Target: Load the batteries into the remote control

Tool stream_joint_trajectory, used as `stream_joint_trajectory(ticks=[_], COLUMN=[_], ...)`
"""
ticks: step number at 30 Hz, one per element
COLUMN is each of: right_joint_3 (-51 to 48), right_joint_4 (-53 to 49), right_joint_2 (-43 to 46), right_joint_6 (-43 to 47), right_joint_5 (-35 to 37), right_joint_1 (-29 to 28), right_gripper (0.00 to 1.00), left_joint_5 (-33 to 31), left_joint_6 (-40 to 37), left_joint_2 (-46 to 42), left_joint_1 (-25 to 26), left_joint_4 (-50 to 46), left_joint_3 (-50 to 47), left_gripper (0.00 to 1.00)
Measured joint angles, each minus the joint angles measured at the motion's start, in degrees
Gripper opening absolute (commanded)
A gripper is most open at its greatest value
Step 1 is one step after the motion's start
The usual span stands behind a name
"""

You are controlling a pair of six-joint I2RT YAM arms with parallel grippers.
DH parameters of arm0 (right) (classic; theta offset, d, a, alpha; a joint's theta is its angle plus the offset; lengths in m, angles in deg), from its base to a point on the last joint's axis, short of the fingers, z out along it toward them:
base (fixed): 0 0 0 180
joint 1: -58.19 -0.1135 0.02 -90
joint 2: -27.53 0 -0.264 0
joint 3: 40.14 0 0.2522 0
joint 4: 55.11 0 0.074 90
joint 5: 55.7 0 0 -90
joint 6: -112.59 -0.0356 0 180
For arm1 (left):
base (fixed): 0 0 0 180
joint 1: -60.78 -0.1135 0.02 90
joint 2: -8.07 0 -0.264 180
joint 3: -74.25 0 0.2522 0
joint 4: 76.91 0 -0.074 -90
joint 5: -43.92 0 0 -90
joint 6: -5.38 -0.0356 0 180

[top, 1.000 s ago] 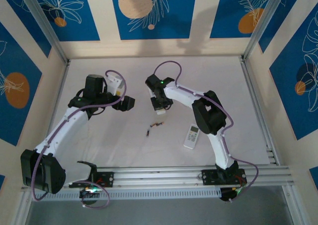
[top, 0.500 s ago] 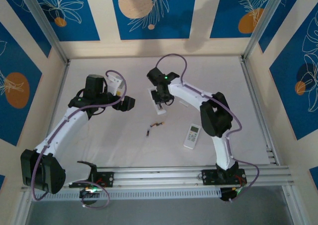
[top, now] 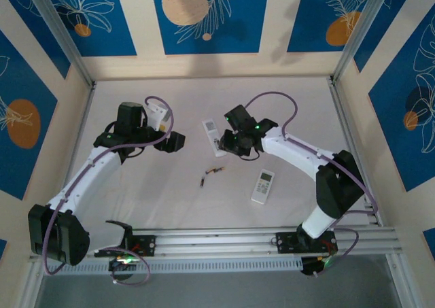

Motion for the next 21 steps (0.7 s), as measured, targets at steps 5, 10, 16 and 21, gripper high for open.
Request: stream_joint_trajectory(ticks=[5, 10, 16, 21], right_joint_3=[-6.1, -7.1, -6.3, -5.4], right_joint_4=[3.7, 5.7, 6.2, 5.6], right_joint_2=[-0.2, -2.4, -7.9, -11.8], right_joint_6=[-9.2, -17.0, -22.3, -24.3], right_joint_5=[-4.3, -5.9, -7.2, -8.0], right_joint_1=[-0.1, -0.2, -0.2, 0.1], right_gripper=[0.39, 0.40, 0.38, 0.31], left_joint_5=[0.0, 0.0, 0.0, 0.0], left_joint_6=[0.0, 0.0, 0.0, 0.0], left_joint_2=[-0.2, -0.2, -0.2, -0.2], left_joint_1=[0.1, 0.3, 0.6, 0.7], left_joint_4=[0.0, 0.0, 0.0, 0.0], left_joint_3=[0.0, 0.0, 0.0, 0.0], left_gripper=[1.00, 1.00, 1.00, 1.00])
